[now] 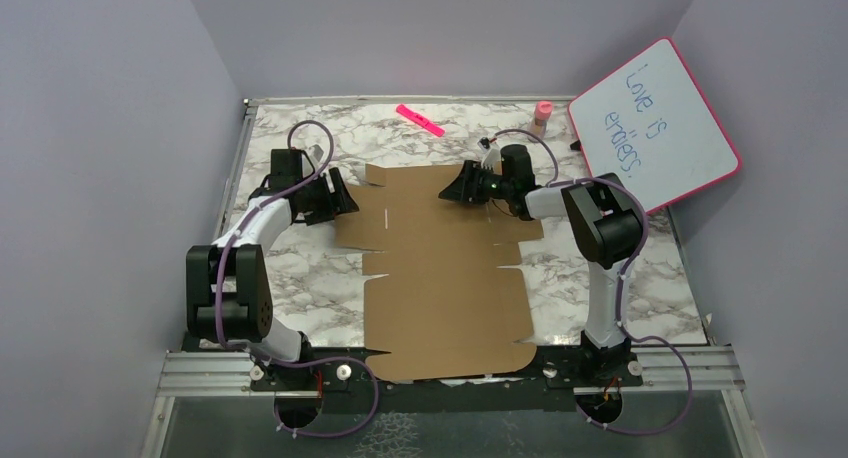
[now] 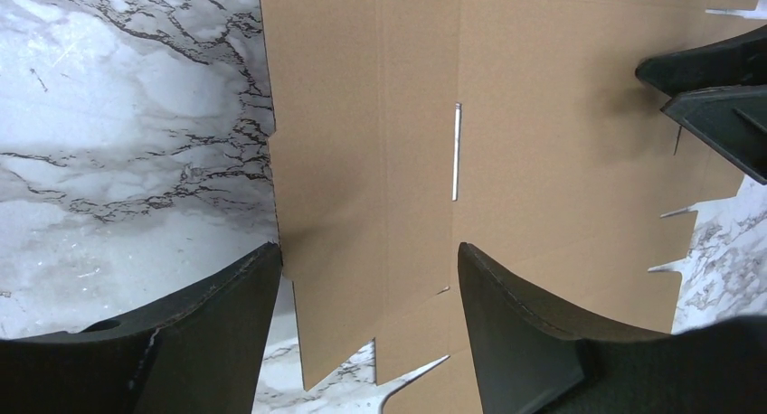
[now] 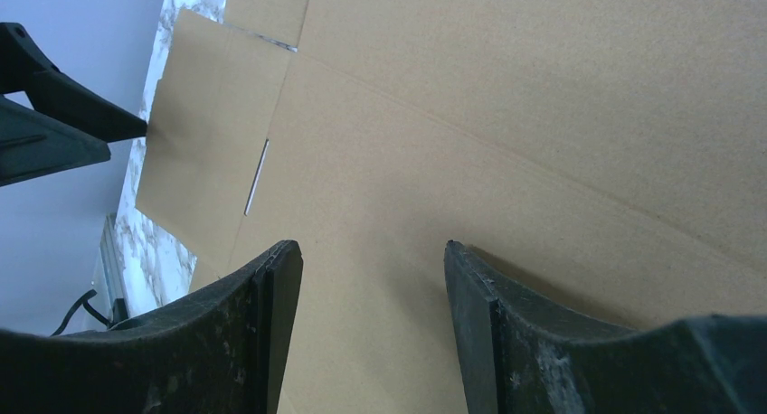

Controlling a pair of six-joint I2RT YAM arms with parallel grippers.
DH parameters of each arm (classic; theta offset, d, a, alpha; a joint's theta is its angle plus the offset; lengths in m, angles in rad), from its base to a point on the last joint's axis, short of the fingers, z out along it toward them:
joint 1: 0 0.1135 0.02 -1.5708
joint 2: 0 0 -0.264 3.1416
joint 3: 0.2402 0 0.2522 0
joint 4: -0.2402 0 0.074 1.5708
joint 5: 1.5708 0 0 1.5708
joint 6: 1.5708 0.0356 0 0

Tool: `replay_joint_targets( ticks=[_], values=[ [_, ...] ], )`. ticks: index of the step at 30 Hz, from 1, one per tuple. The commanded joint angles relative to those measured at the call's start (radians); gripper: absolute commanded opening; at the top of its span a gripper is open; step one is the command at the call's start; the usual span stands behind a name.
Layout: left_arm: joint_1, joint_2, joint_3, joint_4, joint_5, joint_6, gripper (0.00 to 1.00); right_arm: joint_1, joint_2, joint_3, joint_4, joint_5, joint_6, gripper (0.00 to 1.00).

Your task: Fold the paper box

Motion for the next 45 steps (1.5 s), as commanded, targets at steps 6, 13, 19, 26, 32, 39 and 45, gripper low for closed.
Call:
replay_joint_targets(
  ticks=[6, 13, 19, 26, 32, 39, 45],
  values=[
    [-0.092, -0.065, 0.008, -0.015, -0.038, -0.033, 0.71, 0.001, 0.038, -0.029, -0.043, 0.044, -0.005, 0.65],
    [-0.159, -0.069, 0.024, -0.024, -0.14, -0.024, 0.71, 0.003, 0.03, -0.026, -0.042, 0.046, -0.003, 0.65],
    [-0.188, -0.039, 0.024, -0.029, -0.191, -0.012, 0.71, 0.003, 0.028, -0.024, -0.043, 0.041, 0.0, 0.65],
    [-0.197, -0.042, 0.043, -0.041, -0.236, 0.004, 0.71, 0.002, -0.046, -0.024, -0.073, 0.048, -0.013, 0.65],
    [-0.2, -0.041, 0.046, -0.047, -0.262, 0.019, 0.66, 0.004, -0.102, -0.042, -0.074, 0.055, -0.005, 0.65],
    [-0.232, -0.021, 0.064, -0.069, -0.34, 0.049, 0.42, 0.023, -0.107, -0.105, 0.005, 0.029, 0.044, 0.65],
    [-0.282, 0.001, 0.099, -0.108, -0.436, 0.074, 0.15, 0.039, -0.078, -0.155, 0.076, 0.029, 0.076, 0.65]
  ],
)
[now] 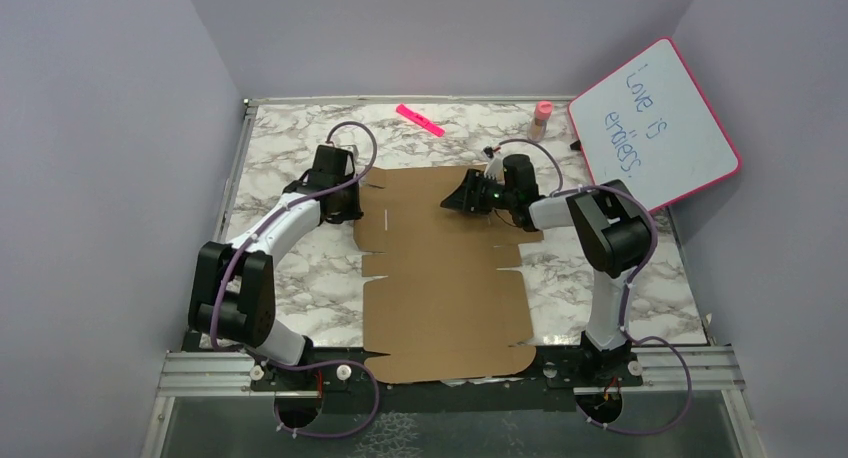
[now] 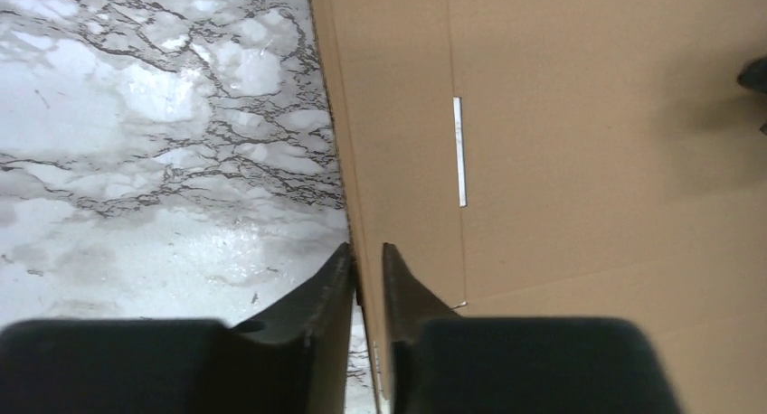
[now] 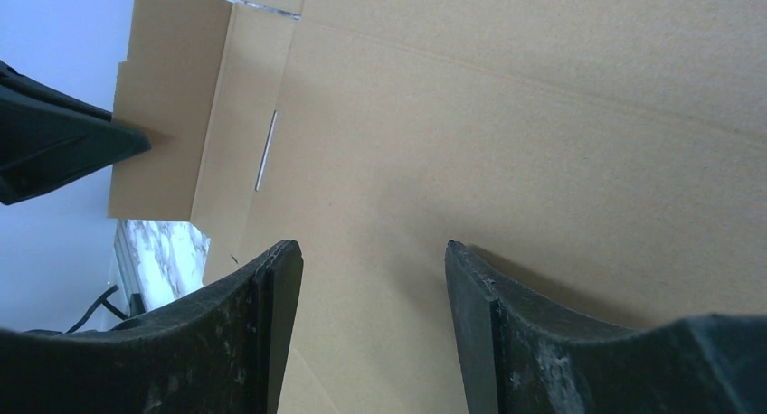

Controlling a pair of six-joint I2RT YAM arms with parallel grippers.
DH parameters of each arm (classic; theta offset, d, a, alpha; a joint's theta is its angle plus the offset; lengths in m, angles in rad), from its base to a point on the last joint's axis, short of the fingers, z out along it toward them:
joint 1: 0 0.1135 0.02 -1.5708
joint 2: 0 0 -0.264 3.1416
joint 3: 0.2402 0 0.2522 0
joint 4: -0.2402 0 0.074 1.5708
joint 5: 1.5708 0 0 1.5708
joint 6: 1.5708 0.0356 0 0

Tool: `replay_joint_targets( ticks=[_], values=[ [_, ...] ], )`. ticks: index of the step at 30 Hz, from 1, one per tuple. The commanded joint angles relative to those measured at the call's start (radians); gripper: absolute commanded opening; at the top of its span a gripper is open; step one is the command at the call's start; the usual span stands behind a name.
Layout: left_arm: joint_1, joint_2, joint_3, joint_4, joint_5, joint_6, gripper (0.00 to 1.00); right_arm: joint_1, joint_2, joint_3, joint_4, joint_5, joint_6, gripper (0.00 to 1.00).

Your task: Fold the paper box

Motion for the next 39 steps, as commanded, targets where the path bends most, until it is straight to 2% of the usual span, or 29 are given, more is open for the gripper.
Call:
replay_joint_targets(
  ticks=[1, 17, 39],
  values=[
    [-0.041, 0.019, 0.055, -0.04, -0.115, 0.035, 0.13, 0.024, 0.016, -0.036, 0.06, 0.006, 0.027, 0.65],
    [-0.224, 0.175, 0.207, -0.194, -0.435, 0.079, 0.11, 0.045, 0.065, -0.081, 0.126, 0.066, 0.049, 0.64],
    [-0.476, 0.334, 0.459, -0.403, -0.63, 0.058, 0.12, 0.048, 0.081, -0.135, 0.213, 0.115, 0.09, 0.64]
  ],
)
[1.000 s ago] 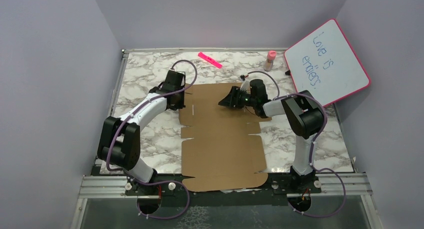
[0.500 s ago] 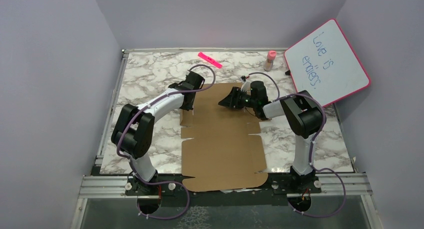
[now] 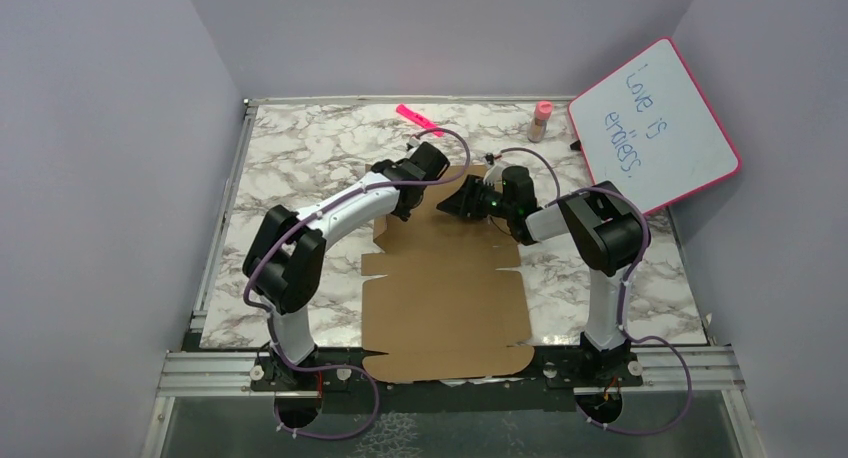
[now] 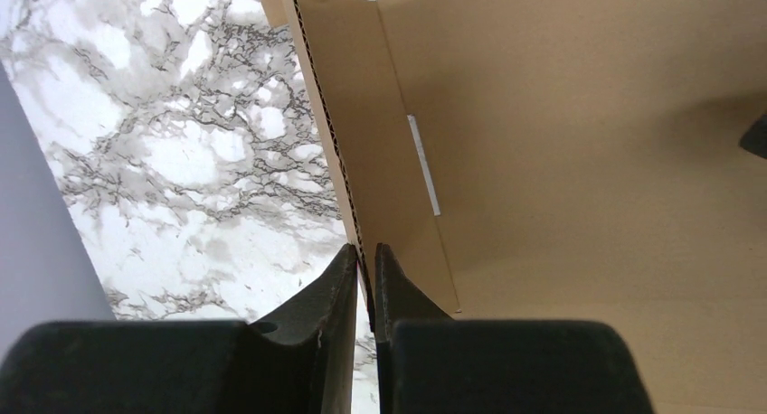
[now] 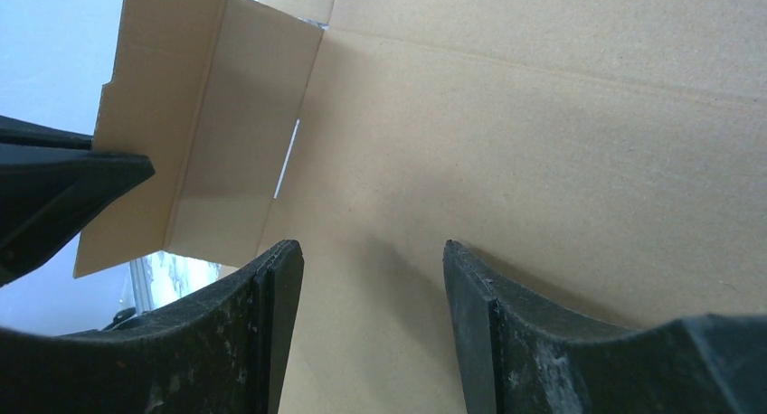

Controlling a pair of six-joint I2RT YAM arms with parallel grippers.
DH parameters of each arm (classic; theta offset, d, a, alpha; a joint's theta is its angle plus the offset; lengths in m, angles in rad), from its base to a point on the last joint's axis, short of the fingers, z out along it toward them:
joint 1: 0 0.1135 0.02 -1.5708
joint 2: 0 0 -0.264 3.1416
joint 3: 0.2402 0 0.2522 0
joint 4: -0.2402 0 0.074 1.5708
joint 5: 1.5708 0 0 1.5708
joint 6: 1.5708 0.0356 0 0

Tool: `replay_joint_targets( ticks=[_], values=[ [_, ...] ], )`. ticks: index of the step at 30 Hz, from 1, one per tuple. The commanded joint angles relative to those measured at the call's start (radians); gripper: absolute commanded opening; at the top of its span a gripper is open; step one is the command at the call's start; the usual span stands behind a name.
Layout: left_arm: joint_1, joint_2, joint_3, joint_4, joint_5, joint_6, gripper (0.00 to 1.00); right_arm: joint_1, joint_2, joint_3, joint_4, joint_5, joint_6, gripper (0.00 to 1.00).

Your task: Fold the paper box

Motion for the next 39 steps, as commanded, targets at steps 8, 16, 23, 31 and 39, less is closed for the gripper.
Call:
replay_joint_targets(
  ticks=[8, 16, 23, 31, 39],
  values=[
    [-0.116, 0.106, 0.102, -0.083, -0.085, -0.02, 0.24, 0.014, 0.043, -0.053, -0.022, 0.082, 0.01, 0.64],
    [-0.123, 0.058, 0.123, -0.088, -0.185, -0.009, 0.39, 0.014, 0.044, -0.033, -0.044, 0.118, 0.002, 0.64],
    [-0.068, -0.01, 0.121, -0.034, -0.204, 0.018, 0.53, 0.014, 0.053, 0.022, -0.086, 0.153, -0.007, 0.65],
    [0.143, -0.273, -0.044, 0.106, 0.089, -0.002, 0.71, 0.014, 0.097, 0.147, -0.163, 0.217, -0.014, 0.65],
    [0.292, -0.522, -0.34, 0.204, 0.384, -0.133, 0.83, 0.014, 0.074, 0.202, -0.186, 0.196, -0.03, 0.65]
  ],
)
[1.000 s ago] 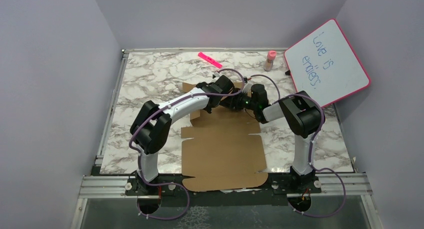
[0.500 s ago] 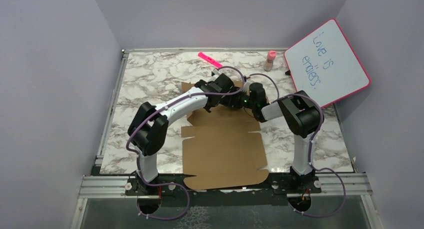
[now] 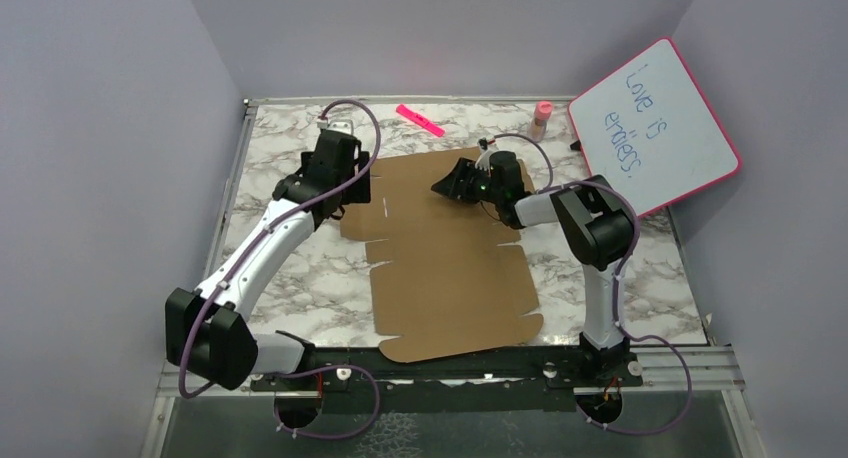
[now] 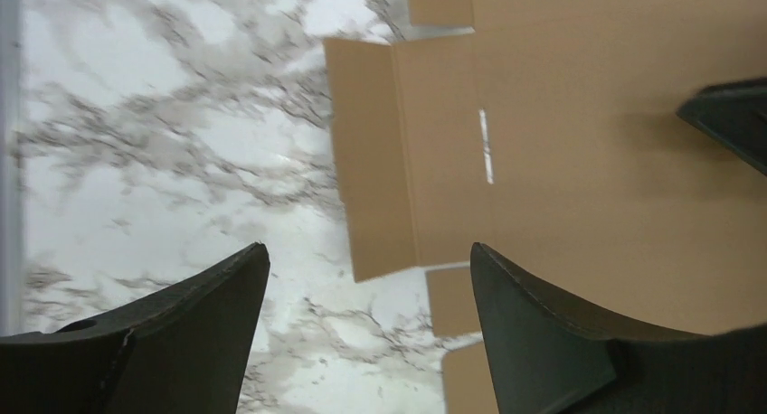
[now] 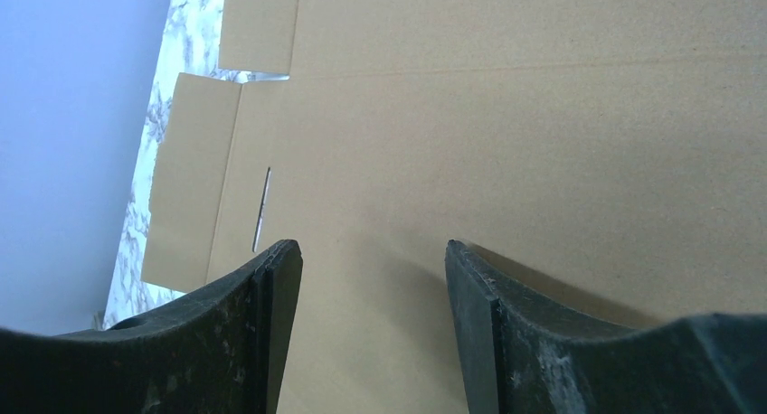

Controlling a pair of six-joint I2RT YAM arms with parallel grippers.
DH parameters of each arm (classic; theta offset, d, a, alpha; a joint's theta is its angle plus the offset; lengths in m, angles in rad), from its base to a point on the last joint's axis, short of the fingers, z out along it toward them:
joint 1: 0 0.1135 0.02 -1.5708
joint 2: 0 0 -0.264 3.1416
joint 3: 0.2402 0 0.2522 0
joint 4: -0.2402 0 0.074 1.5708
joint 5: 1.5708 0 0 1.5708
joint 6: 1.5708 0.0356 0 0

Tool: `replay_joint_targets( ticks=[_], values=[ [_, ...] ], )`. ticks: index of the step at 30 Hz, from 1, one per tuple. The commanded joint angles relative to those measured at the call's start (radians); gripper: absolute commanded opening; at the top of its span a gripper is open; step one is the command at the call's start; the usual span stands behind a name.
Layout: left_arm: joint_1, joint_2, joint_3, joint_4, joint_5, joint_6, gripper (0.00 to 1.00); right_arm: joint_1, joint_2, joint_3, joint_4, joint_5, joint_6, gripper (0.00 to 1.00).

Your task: Fold the paper box

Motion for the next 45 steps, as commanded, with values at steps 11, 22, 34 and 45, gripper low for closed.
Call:
replay_joint_targets(
  ticks=[11, 22, 34, 45],
  values=[
    [0.115, -0.198, -0.446, 0.312, 0.547, -0.305, 0.89, 0.001, -0.217, -0.206, -0.008, -0.04, -0.067, 0.68],
    [0.117, -0.149, -0.58, 0.478, 0.552, -0.377, 0.92, 0.001, -0.217, -0.359, 0.065, -0.085, -0.058, 0.68],
    [0.117, -0.067, -0.64, 0.565, 0.571, -0.39, 0.92, 0.004, -0.188, -0.391, 0.103, -0.087, -0.078, 0.68],
    [0.102, 0.005, -0.652, 0.616, 0.643, -0.42, 0.89, 0.011, -0.191, -0.396, 0.106, -0.076, -0.09, 0.68]
  ],
)
